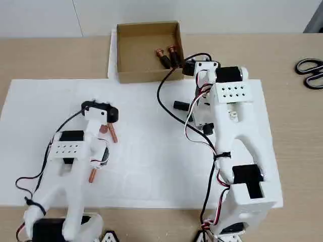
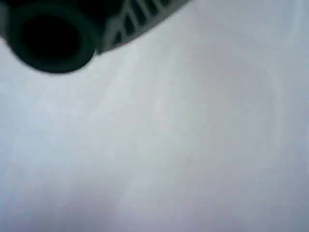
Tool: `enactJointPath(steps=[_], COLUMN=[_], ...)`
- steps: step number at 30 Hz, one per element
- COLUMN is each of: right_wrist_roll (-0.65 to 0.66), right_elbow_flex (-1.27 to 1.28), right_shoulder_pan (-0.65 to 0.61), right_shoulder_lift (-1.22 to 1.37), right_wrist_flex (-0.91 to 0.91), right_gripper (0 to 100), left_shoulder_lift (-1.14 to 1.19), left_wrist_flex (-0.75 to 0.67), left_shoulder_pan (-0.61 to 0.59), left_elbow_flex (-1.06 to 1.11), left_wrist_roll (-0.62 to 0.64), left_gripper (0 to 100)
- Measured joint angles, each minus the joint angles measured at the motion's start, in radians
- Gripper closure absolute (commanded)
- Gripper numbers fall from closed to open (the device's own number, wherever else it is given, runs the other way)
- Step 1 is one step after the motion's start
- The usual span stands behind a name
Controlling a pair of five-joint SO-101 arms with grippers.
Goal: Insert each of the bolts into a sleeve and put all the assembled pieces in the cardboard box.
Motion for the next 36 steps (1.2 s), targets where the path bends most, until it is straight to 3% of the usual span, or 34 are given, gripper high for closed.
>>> enactJointPath(steps=[13,17,23,28,36], right_wrist_roll=[0.000,0.000,0.000,0.000,0.000], right_elbow_flex=[0.000,0.000,0.000,0.000,-0.003], right_shoulder_pan=[0.000,0.000,0.000,0.000,0.000], right_shoulder_lift=[0.000,0.000,0.000,0.000,0.000], right_wrist_flex=[0.000,0.000,0.000,0.000,0.000], right_gripper=[99.5,99.5,99.5,99.5,99.5], left_shoulder_lift=[0.117,0.117,0.117,0.118,0.118], left_wrist_flex=[0.003,0.003,0.006,0.087,0.364], left_shoulder_pan=[0.000,0.002,0.003,0.002,0.002], left_elbow_flex=[-0.080,-0.080,-0.087,-0.195,-0.540], left_wrist_roll=[0.017,0.017,0.020,0.021,0.021], left_gripper=[94,100,99,99,99])
